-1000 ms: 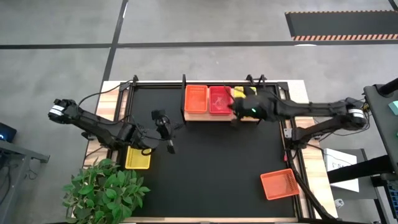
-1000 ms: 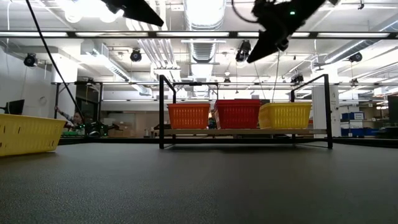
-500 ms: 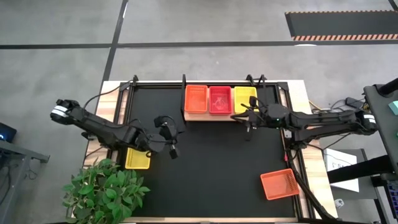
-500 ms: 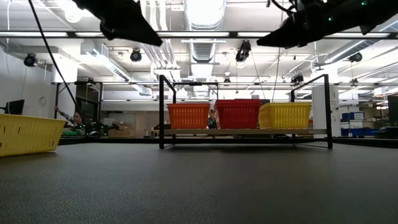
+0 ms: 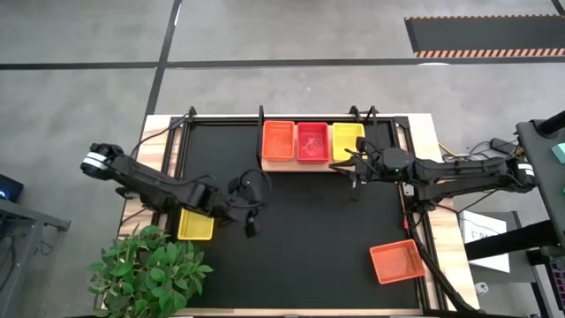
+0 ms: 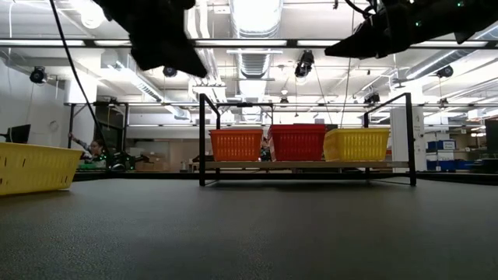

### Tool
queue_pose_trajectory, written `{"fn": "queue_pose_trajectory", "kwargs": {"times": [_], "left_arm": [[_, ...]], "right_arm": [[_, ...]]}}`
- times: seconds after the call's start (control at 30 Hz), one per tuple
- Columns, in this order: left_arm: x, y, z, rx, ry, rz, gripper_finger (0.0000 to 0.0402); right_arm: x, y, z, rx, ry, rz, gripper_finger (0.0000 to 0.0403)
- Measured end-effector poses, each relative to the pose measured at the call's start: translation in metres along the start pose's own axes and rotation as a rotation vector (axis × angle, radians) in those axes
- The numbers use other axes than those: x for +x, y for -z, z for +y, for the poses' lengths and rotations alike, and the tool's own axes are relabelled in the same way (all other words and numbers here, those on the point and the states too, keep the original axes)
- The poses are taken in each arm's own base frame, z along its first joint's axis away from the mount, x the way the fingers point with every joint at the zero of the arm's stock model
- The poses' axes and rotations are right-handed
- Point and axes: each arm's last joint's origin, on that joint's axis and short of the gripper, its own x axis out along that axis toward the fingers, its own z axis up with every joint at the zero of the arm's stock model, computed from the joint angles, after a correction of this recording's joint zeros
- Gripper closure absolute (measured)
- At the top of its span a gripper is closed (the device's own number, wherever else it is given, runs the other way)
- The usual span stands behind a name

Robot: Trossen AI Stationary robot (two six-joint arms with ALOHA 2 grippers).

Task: Stack baskets on shelf by color
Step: Stack the yellow basket on top of the yellow basket on the shelf

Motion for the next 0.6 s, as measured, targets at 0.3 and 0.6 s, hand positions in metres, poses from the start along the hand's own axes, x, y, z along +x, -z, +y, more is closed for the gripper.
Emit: {"fn": "queue_pose_trajectory", "kwargs": {"times": [0.3,0.6], "left_arm": [[-0.023,0.005,0.002,-0.461,0.030,0.475,0.0402],[-0.045,0.040,0.021,-0.693,-0.364,0.842,0.0402]], "right_arm": [[0.000,0.000,0.000,-0.047,0.001,0.000,0.0394],[0.000,0.000,0.000,-0.078,0.000,0.001,0.0394]]}}
